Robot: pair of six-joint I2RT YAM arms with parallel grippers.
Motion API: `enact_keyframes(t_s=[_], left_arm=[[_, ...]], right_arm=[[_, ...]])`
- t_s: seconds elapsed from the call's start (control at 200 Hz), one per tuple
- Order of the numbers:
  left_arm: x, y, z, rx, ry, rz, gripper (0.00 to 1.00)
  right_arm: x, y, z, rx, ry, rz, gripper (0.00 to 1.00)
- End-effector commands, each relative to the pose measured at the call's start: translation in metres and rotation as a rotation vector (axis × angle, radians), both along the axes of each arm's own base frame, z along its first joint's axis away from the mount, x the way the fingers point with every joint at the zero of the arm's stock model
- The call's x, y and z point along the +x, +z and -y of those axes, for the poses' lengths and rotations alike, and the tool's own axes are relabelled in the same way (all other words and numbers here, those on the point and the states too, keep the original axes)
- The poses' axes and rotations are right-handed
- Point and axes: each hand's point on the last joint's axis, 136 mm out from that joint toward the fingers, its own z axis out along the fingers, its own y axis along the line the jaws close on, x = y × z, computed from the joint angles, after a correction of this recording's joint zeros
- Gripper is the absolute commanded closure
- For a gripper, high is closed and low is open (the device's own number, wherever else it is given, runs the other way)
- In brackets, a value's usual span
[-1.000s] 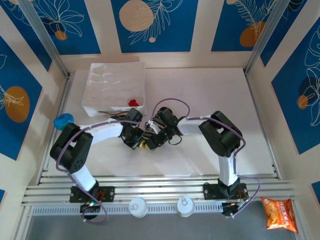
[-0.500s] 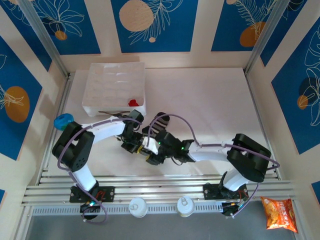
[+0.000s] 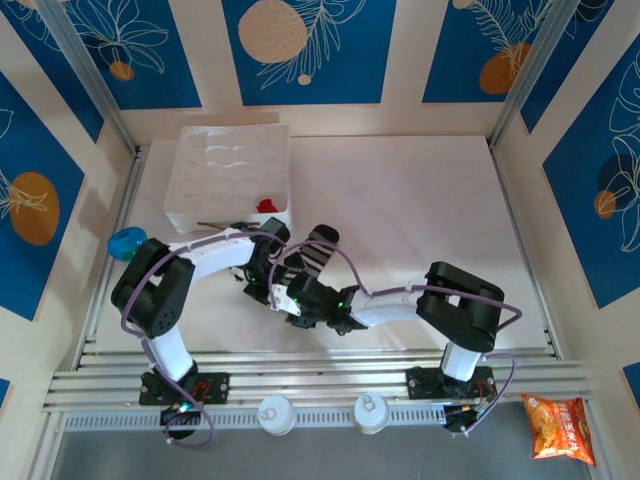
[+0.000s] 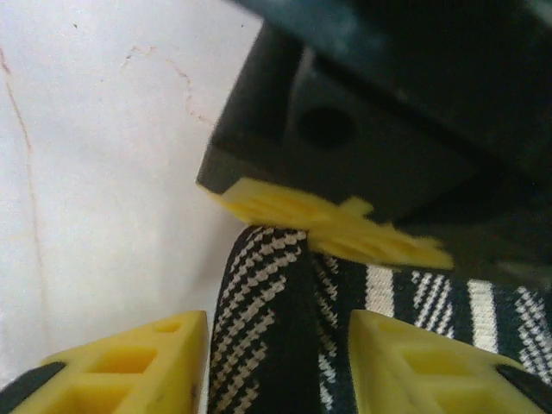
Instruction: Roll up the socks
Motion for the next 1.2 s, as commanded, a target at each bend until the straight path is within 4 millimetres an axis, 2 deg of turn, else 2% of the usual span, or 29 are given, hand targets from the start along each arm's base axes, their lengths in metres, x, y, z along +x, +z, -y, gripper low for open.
enact_keyframes(t_s=[0.0,0.06,0.135,0.17,0.215,0.29,0.35,0.56,0.635,0.735,0.875,1.085,1.195], left_arm=[[-0.021,-0.014,-0.013,0.08,0.018,-0.098,1.0],[-0.021,-0.013,-0.012,0.077,0.018,-0.097,1.0],[-0.021,-0.012,-0.011,0.07,0.022,-0.093,1.0],[-0.019,-0.011,-0.012,0.068,0.026,-0.085,1.0],[-0.017,-0.008,-0.011,0.06,0.027,-0.064,1.0],[-0.013,0.0,-0.011,0.047,0.033,-0.027,1.0],[-0.01,0.006,-0.01,0.032,0.034,0.0,0.91],[0.0,0.03,-0.024,-0.013,0.032,0.15,0.44],[0.007,0.039,-0.028,-0.022,-0.007,0.223,0.35],[0.018,0.046,-0.025,-0.049,-0.09,0.335,0.34],[0.018,0.04,-0.011,-0.145,-0.099,0.419,0.37],[0.031,0.034,0.018,-0.24,-0.091,0.498,0.46],[0.03,0.026,0.023,-0.232,-0.09,0.479,0.49]], right_arm=[[0.004,0.003,-0.007,-0.003,0.0,0.034,0.67],[0.002,-0.002,-0.004,-0.011,-0.005,0.016,0.75],[-0.001,-0.009,0.001,-0.02,-0.023,-0.012,0.92],[-0.002,-0.012,0.003,-0.024,-0.031,-0.029,0.96],[-0.005,-0.016,0.007,-0.029,-0.044,-0.055,1.0],[-0.008,-0.024,0.015,-0.033,-0.073,-0.107,1.0],[-0.009,-0.028,0.021,-0.019,-0.107,-0.157,1.0],[-0.018,-0.033,0.035,0.099,-0.191,-0.496,1.0],[-0.022,-0.032,0.035,0.137,-0.194,-0.635,1.0],[-0.021,-0.027,0.035,0.19,-0.221,-0.817,1.0],[-0.013,-0.028,0.036,0.212,-0.282,-1.002,1.0],[-0.004,-0.027,0.031,0.186,-0.292,-1.101,1.0],[0.0,-0.031,0.032,0.171,-0.318,-1.117,1.0]])
